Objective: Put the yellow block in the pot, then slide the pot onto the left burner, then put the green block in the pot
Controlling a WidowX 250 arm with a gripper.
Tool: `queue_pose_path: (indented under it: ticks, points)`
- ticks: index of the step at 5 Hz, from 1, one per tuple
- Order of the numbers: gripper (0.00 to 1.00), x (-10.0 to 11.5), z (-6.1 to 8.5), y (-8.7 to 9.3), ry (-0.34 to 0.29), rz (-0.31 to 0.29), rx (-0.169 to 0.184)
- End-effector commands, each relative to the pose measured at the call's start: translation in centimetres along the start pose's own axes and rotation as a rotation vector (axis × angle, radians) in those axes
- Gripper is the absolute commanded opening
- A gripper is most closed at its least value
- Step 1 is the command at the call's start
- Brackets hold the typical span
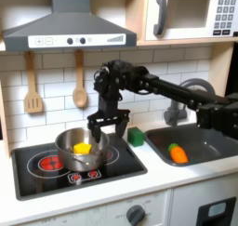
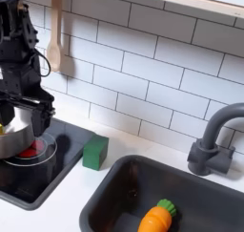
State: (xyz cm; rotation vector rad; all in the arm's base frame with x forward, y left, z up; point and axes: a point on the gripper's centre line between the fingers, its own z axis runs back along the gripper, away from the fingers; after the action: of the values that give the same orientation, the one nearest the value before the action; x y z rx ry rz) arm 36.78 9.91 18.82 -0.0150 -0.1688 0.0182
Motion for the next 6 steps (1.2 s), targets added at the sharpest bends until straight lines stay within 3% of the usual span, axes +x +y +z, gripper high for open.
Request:
queue_pose_path:
  ticks: [1,3,4,6]
  points:
    - [1.00,-0.3,-1.4,0.3,0.031,-0.009,0.022]
    - [1.00,0.6,-2.3,0.7,0.105,0.032,0.024]
    - [1.00,1.8,-2.0,-0.3,0.086,0.008,0.010]
    - [1.00,1.3,-2.3,0.2,0.089,0.011,0.023]
